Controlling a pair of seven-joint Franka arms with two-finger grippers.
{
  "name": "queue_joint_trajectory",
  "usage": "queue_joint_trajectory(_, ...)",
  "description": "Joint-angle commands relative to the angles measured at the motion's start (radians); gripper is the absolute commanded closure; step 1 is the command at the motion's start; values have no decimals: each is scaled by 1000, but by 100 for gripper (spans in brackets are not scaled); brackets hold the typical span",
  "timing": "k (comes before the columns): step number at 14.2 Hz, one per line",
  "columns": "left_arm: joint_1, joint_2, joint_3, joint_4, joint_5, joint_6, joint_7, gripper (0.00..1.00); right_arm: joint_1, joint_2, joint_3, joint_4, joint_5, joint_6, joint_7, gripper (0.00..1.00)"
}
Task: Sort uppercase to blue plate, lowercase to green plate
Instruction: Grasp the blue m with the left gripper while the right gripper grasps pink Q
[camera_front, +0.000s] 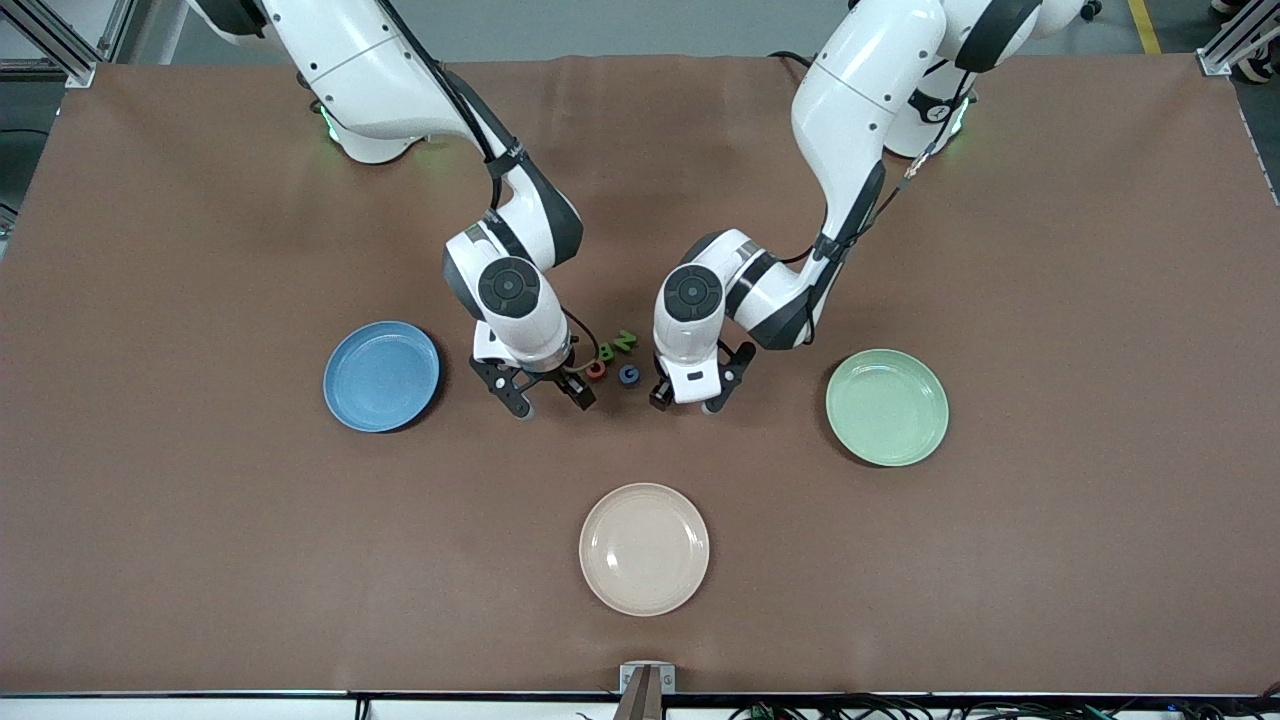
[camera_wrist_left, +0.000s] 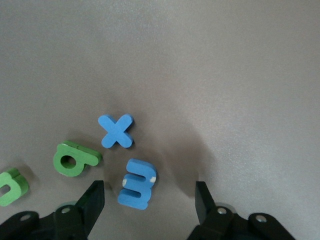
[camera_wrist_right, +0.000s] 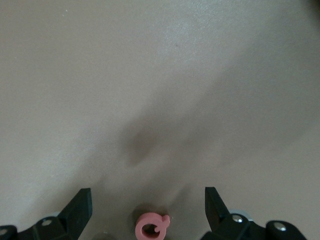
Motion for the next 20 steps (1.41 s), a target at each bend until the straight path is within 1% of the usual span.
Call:
queue_joint_trajectory(1,-7,-18,4,-28,18,-2,-21,18,23,33,-7,11,-18,40,59,1)
queue_joint_trajectory(4,-8,-18,5,-51,18,-2,-21,18,36,47,-7,15,-19,43,66,1)
queue_joint_trajectory(6,-10,-19,5,-57,18,-3,-21,19,57,62,-7,16,-18,43,67,3)
queue_joint_trajectory(7,-10,-22,5,-55,18,-3,-25,24,60,66,-7,16,-18,45,73,3)
queue_joint_trajectory(8,-10,-25,4,-54,17,-3,-29,34,63,66,-7,16,-19,45,77,3)
queue_joint_trajectory(10,-8,-27,5,-49,17,-3,-29,49,68,72,-7,18,-19,45,77,5)
queue_joint_trajectory(12,-8,-25,5,-48,15,-2,-29,59,75,84,-7,24,-19,45,77,9)
queue_joint_trajectory(14,-10,-25,5,-46,13,-3,-29,73,75,89,-7,30,-19,45,77,17)
queue_joint_trajectory(16,-7,-25,5,-46,12,-3,-28,86,77,90,-7,36,-18,45,77,28)
queue_joint_trajectory(18,-1,-47,4,-45,6,-29,-28,90,86,90,-7,38,-18,45,77,34)
queue_joint_trajectory(20,2,-93,4,-34,-2,-125,-23,90,88,92,-7,38,-18,45,77,40)
